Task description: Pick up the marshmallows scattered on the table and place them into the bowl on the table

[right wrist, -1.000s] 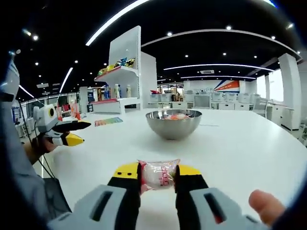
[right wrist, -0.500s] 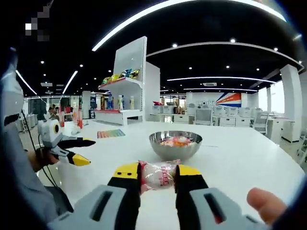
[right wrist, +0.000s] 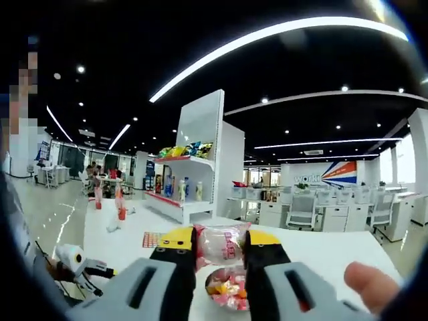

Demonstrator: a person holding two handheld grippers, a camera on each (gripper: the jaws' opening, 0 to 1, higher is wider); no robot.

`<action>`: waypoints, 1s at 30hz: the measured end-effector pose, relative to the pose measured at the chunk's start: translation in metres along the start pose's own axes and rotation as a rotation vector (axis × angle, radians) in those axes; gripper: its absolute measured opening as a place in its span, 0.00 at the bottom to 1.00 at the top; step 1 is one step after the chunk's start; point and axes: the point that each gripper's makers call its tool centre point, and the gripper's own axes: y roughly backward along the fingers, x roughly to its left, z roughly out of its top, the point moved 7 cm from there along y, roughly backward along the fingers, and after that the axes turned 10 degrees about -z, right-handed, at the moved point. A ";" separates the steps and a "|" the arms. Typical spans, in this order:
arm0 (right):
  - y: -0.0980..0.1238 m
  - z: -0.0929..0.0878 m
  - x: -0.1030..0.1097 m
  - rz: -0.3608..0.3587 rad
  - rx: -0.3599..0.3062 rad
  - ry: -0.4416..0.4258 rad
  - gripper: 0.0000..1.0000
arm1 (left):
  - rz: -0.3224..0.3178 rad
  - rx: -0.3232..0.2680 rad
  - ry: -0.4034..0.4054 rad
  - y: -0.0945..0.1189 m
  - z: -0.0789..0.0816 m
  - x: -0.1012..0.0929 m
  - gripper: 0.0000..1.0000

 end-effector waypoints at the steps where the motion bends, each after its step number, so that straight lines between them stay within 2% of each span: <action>1: -0.011 0.004 -0.002 0.002 0.000 0.004 0.23 | -0.003 -0.005 0.002 0.001 0.001 -0.001 0.60; 3: -0.038 0.008 -0.007 -0.001 0.008 0.006 0.24 | -0.005 -0.003 0.000 0.001 0.001 -0.002 0.60; 5: -0.069 0.002 -0.008 -0.005 0.027 0.009 0.24 | -0.002 0.003 -0.001 0.003 0.000 -0.001 0.60; 6: -0.074 0.000 -0.008 -0.006 0.028 0.010 0.24 | 0.000 0.003 -0.004 0.004 0.000 -0.001 0.60; 10: -0.128 -0.039 -0.008 -0.025 0.091 0.003 0.24 | 0.006 -0.004 -0.002 0.007 0.001 0.000 0.59; 15: -0.171 -0.113 0.007 -0.018 0.208 -0.039 0.24 | 0.015 -0.004 -0.003 0.012 0.003 0.002 0.59; 19: -0.186 -0.169 0.026 -0.005 0.304 0.000 0.24 | 0.026 -0.002 -0.010 0.017 0.003 0.003 0.59; 22: -0.188 -0.200 0.035 -0.015 0.353 0.082 0.24 | 0.030 -0.006 -0.005 0.020 0.002 0.003 0.59; 26: -0.184 -0.224 0.041 -0.017 0.390 0.173 0.25 | 0.040 0.005 -0.007 0.026 -0.002 0.003 0.59; 29: -0.181 -0.231 0.043 -0.013 0.402 0.181 0.25 | 0.040 0.000 0.006 0.028 -0.005 0.002 0.59; 30: -0.174 -0.231 0.048 -0.010 0.406 0.181 0.25 | 0.041 0.004 0.007 0.028 -0.006 0.001 0.59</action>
